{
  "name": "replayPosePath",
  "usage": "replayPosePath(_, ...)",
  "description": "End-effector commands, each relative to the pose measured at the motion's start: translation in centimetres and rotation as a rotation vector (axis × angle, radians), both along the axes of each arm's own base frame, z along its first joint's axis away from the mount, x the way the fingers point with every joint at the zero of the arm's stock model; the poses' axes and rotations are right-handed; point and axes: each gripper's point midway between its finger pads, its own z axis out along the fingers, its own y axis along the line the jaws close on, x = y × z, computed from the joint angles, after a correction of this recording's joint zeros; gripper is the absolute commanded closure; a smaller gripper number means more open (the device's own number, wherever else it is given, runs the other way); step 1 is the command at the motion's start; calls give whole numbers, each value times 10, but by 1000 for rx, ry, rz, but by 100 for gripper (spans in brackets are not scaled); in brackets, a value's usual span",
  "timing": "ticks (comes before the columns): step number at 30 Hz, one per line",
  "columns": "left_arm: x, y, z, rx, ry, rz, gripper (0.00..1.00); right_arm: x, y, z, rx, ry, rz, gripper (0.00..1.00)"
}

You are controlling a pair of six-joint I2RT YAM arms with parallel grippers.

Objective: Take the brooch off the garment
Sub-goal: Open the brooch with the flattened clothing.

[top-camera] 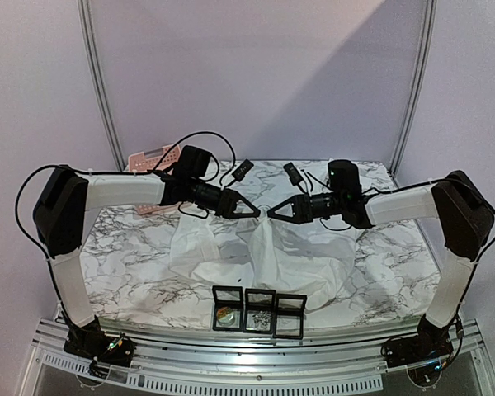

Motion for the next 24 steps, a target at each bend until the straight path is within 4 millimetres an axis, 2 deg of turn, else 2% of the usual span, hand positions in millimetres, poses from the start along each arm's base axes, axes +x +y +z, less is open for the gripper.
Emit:
replayPosePath(1, -6, -6, 14, -34, -21, -30, 100, -2, 9, 0, 1, -7, 34, 60)
replayPosePath(6, -6, -6, 14, -34, -20, -29, 100, -4, 12, -1, -1, 3, 44, 70)
replayPosePath(24, -6, -6, 15, -35, -22, -26, 100, -5, 16, -7, -3, 16, 56, 84)
